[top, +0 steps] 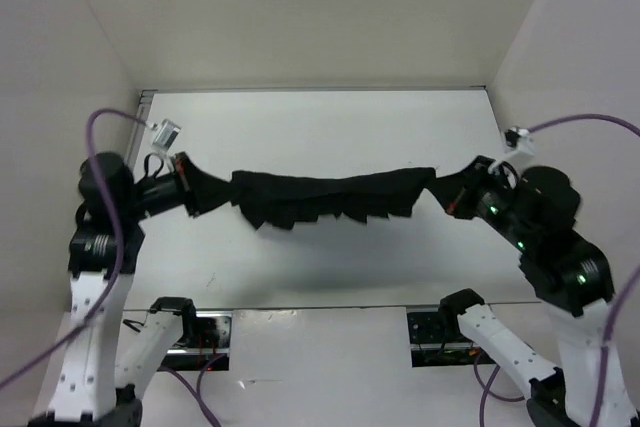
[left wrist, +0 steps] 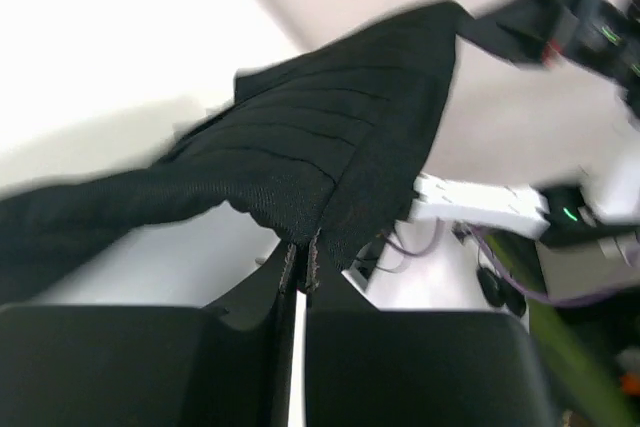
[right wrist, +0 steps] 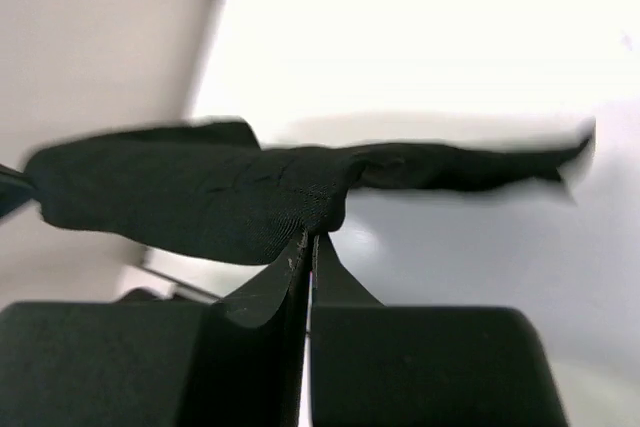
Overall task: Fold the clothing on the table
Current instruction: Fold the skirt
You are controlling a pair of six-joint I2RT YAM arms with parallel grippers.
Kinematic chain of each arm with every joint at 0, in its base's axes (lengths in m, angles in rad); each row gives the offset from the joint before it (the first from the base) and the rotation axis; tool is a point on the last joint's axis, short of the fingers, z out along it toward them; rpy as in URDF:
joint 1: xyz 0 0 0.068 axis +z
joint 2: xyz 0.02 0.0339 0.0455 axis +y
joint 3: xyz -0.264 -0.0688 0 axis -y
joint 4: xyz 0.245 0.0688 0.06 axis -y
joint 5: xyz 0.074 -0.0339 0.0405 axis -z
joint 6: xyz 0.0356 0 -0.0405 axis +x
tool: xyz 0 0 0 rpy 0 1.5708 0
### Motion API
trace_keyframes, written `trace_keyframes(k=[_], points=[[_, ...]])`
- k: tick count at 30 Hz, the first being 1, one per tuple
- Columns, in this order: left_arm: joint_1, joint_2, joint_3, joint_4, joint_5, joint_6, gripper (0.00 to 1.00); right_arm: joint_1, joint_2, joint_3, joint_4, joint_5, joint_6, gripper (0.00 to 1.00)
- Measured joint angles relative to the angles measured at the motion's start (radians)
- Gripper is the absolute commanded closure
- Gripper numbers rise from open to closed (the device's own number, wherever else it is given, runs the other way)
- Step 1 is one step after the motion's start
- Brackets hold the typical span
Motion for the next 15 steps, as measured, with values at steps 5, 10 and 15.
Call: trace_keyframes(k=[5, 10, 15], points=[[-0.001, -0.113, 0.014, 0.026, 0.050, -0.084, 1.00, 0.006, -0.040, 0.089, -0.013, -0.046, 0.007, 1.00], [0.001, 0.215, 0.014, 0.085, -0.033, -0.092, 1.00, 0.000, 0.172, 0.036, 0.091, -0.064, -0.025, 1.00], [0.006, 0.782, 0.172, 0.135, -0.123, -0.082, 1.00, -0.101, 0.586, 0.026, 0.290, -0.100, -0.088, 1.00]])
